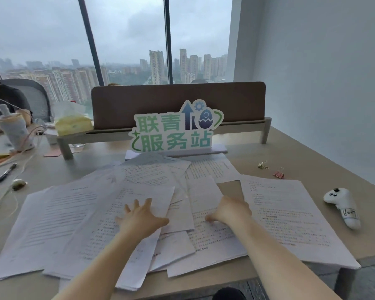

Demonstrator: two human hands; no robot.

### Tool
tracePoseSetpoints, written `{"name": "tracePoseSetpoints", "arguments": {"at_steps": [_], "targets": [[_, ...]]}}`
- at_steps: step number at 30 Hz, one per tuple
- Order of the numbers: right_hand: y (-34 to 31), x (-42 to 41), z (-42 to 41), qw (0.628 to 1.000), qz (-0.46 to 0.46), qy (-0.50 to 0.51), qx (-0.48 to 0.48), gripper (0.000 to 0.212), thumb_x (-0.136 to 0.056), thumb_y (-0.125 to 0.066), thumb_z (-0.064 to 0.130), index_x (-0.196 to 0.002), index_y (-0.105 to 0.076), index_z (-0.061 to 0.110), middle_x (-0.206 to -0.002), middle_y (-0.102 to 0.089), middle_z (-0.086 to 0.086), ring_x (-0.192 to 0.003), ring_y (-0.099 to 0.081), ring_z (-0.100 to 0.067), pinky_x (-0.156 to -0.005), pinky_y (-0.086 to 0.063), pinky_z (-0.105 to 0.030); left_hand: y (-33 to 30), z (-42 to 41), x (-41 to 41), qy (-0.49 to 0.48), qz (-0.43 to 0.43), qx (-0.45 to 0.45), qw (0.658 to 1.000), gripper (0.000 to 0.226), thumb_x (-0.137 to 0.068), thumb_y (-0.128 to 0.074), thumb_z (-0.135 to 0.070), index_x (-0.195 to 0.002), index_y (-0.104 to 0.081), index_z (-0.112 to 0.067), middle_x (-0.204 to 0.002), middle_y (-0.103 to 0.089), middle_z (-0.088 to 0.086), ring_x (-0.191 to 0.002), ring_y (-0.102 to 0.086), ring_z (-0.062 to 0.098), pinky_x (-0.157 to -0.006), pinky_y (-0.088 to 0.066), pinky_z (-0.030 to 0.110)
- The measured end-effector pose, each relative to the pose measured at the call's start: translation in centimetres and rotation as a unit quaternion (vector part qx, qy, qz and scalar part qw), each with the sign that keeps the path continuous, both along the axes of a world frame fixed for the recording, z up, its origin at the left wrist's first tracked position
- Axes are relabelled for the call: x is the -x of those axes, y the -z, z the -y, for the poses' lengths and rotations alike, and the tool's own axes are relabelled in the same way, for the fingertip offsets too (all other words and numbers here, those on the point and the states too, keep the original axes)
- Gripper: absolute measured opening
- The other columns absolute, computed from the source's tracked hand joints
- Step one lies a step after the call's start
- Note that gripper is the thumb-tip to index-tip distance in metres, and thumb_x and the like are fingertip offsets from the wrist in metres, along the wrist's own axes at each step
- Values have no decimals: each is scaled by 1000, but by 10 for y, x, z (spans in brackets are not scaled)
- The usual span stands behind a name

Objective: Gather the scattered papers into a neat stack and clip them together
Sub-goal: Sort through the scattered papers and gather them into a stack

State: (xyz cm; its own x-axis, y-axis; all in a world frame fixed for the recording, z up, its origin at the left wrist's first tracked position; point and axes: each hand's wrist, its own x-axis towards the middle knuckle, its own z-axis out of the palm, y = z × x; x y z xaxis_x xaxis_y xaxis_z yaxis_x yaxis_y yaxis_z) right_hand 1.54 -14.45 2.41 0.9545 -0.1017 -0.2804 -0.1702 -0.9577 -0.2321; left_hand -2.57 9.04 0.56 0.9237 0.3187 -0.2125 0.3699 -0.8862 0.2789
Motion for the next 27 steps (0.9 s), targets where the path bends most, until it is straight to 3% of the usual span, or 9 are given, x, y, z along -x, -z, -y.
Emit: {"name": "tracePoseSetpoints", "arguments": {"at_steps": [3, 9, 11, 14, 17, 19, 22, 24, 27], "targets": [[-2, -3, -6, 1000, -20, 8, -4, 54, -66, -79, 57, -96, -54, 19, -90, -61, 1, -86, -60, -24, -74, -52, -31, 3, -10, 9, 8, -25, 44, 999, 108, -68, -58, -75, -154, -4, -37, -164, -3, 6, -149, 0, 37, -115, -9, 65], [-6, -6, -10, 998, -38, 45, -27, 49, -69, -77, 53, -104, -61, 23, -91, -61, 3, -87, -58, -22, -78, -45, -33, 10, 5, 18, 46, -56, 19, 997, 107, -69, -59, -62, -154, 1, -38, -164, 8, 4, -149, 11, 38, -114, 2, 68], [-5, -6, -9, 997, -38, 52, -39, 44, -72, -76, 51, -99, -57, 21, -84, -59, 3, -75, -56, -17, -68, -42, -30, 9, 11, 16, 40, -64, 14, 997, 104, -69, -58, -55, -153, 0, -38, -164, 8, 4, -148, 11, 40, -113, -1, 69], [0, -6, -8, 995, -31, 51, -86, 41, -78, -75, 39, -103, -54, 14, -81, -58, 1, -70, -58, -16, -58, -43, -26, 8, 21, 12, 36, -66, -1, 997, 97, -69, -55, -48, -152, -8, -32, -161, -8, 7, -146, -4, 45, -111, -23, 65], [3, -4, -10, 991, -18, 49, -123, 43, -82, -71, 27, -117, -54, 9, -91, -59, -3, -70, -58, -16, -54, -41, -23, 7, 29, 9, 43, -42, -52, 997, 72, -75, -52, -36, -142, -29, -21, -136, -40, 10, -127, -40, 39, -98, -45, 51], [3, -6, -10, 987, -15, 48, -154, 45, -84, -68, 23, -123, -51, 8, -96, -57, -5, -69, -54, -15, -52, -38, -24, 5, 34, 8, 65, -13, -100, 993, 50, -80, -51, -27, -129, -42, -16, -123, -50, 10, -116, -51, 33, -91, -47, 39], [3, -9, -14, 969, -38, 53, -237, 52, -79, -71, 19, -127, -52, 8, -109, -63, -9, -89, -63, -23, -71, -50, -28, -3, 37, 5, 99, 20, -157, 982, 28, -86, -46, -12, -112, -57, -12, -116, -58, 9, -109, -56, 28, -83, -45, 31], [8, -10, -15, 955, -46, 66, -286, 50, -75, -72, 15, -122, -58, 7, -108, -66, -12, -91, -66, -25, -80, -56, -33, -6, 34, 2, 100, 32, -146, 984, 22, -86, -44, -5, -101, -60, -10, -111, -58, 8, -105, -56, 27, -83, -48, 31], [15, -10, -15, 939, 6, 71, -335, 13, -80, -65, 8, -92, -59, 7, -82, -58, -6, -67, -55, -17, -56, -41, -26, -8, 27, -4, 78, 64, -71, 992, 14, -86, -42, -1, -86, -53, -11, -100, -51, 6, -91, -53, 24, -79, -48, 30]]}}
